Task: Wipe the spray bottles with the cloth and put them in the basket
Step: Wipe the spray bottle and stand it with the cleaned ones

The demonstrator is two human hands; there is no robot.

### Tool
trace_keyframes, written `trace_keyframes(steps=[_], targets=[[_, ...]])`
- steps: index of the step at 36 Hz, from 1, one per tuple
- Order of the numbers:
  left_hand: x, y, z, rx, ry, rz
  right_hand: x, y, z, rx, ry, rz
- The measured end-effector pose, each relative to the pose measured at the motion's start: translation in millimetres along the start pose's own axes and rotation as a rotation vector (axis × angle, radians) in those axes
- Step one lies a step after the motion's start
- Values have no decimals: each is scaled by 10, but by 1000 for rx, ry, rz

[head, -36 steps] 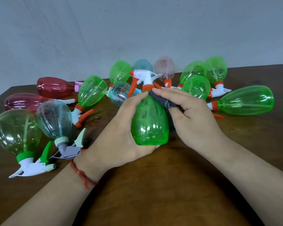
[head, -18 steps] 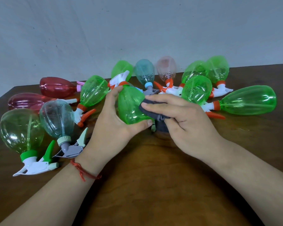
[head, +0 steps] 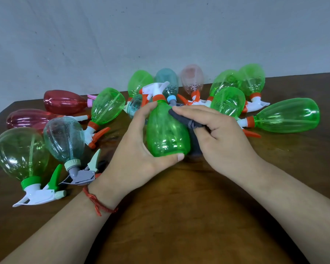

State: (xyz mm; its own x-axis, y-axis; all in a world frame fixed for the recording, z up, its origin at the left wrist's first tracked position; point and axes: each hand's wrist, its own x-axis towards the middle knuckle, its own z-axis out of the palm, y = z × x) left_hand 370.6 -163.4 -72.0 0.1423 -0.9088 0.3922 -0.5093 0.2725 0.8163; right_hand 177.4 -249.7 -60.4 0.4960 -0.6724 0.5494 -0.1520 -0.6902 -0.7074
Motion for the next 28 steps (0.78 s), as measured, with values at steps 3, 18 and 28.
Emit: trace_keyframes(steps=[3,18,28], targets=[[-28,36,8,-14,-55,27,31,-17,-30,58,6,62],[-25,97,-16,135,-126,154,51,17,-65,77,32,59],[66,-77,-102,58,95,40,-7,2,-12,-26,-38,-64]])
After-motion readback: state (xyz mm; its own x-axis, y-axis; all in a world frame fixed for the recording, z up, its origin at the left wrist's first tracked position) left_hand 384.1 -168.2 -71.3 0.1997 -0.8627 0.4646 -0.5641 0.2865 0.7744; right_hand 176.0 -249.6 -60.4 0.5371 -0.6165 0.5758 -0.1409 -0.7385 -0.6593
